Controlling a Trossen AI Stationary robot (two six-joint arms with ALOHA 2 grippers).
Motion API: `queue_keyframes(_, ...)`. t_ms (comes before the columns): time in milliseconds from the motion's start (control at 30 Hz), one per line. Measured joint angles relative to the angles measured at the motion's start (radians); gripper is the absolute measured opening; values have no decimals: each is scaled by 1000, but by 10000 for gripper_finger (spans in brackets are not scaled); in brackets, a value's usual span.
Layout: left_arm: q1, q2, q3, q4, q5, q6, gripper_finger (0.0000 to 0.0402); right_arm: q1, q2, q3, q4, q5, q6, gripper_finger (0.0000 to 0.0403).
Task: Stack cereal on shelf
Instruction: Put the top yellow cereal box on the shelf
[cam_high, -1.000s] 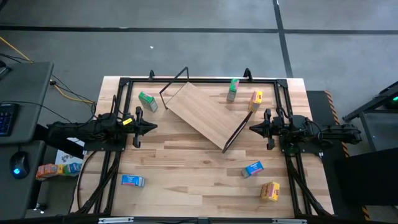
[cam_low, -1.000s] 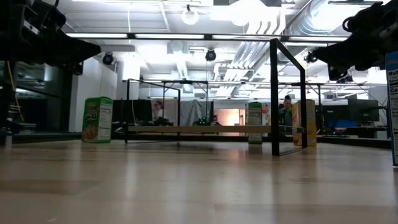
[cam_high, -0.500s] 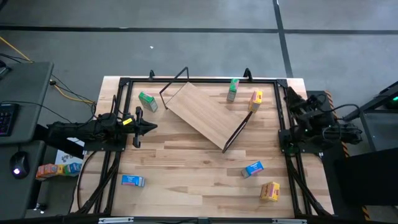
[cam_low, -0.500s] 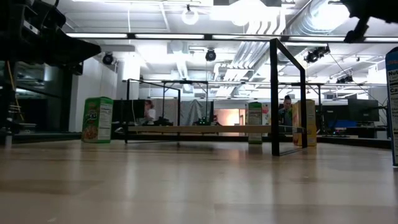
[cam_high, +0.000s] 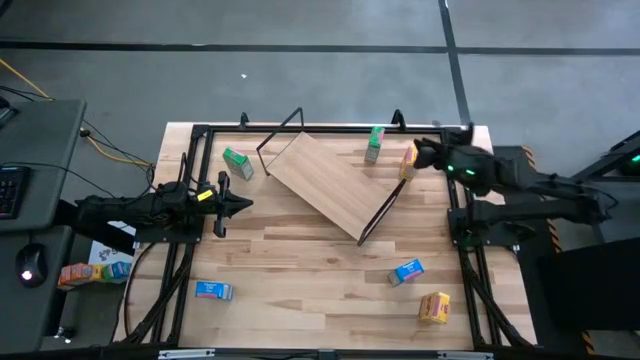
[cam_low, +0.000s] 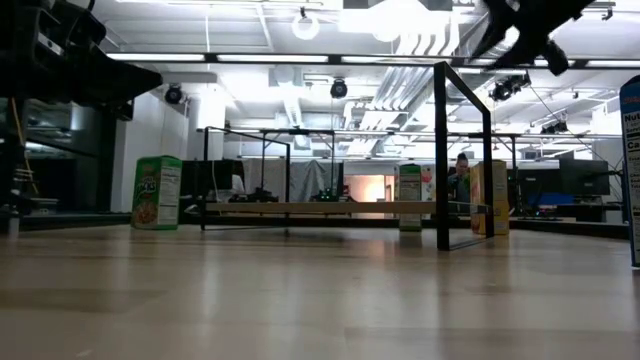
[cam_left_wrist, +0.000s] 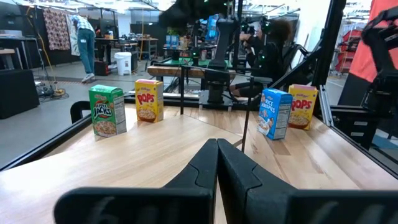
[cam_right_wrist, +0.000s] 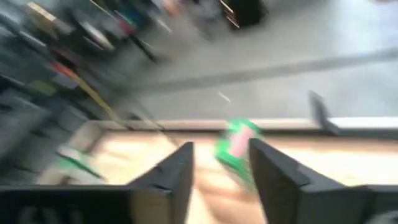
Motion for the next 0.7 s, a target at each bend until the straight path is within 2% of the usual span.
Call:
queue_keyframes(167,0,0,0,0,0,0,0,-182,185,142,-262,-153,55,262)
queue_keyframes(300,0,0,0,0,0,0,0,-284,323,209,-328,-230,75,309)
queue_keyframes(500,0,0,0,0,0,0,0,-383,488,242,-339,-299,193,325)
queue_keyframes(700,0,0,0,0,0,0,0,-407,601,243,-431,-318,235,326)
